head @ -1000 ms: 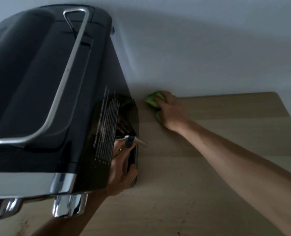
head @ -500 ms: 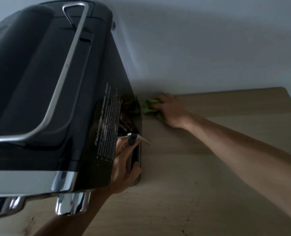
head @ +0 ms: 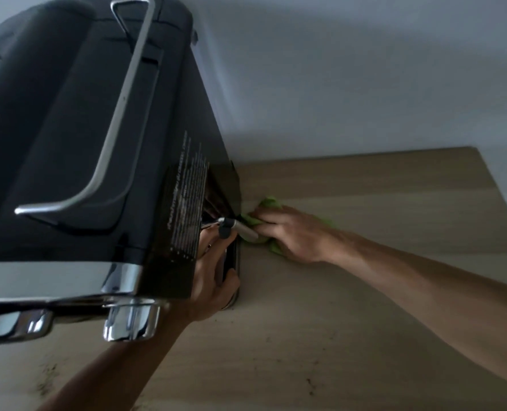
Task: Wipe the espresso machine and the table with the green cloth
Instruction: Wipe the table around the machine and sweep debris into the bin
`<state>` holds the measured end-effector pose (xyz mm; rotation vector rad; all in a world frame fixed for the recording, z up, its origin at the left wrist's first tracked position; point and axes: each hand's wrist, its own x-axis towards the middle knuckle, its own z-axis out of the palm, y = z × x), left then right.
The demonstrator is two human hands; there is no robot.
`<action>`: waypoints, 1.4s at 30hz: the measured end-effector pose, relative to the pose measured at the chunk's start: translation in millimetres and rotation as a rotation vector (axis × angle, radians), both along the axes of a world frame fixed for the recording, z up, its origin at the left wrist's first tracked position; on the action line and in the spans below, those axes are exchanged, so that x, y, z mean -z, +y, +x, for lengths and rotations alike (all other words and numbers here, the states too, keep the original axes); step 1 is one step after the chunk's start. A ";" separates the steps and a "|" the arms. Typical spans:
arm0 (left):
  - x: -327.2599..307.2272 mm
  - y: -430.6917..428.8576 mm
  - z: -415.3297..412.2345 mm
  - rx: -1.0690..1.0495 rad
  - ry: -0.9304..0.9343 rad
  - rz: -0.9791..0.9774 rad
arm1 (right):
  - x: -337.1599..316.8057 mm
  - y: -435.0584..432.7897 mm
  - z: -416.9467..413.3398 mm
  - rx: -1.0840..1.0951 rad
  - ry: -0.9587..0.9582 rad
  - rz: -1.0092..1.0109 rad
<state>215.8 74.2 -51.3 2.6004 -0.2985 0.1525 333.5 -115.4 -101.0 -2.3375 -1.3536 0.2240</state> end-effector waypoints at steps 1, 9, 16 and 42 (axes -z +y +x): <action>-0.2 -0.1 -0.1 0.006 0.001 -0.009 | -5.7 -0.2 4.3 0.035 0.052 0.014; 7.3 6.2 -1.3 -0.002 0.042 0.029 | -0.5 26.4 40.3 0.117 -0.003 0.008; 11.0 1.2 0.9 0.032 -0.046 -0.040 | -1.1 -27.9 -8.8 0.026 -0.230 0.032; 11.6 7.9 -1.4 0.027 0.027 0.012 | -22.9 -29.0 37.9 0.432 0.168 0.085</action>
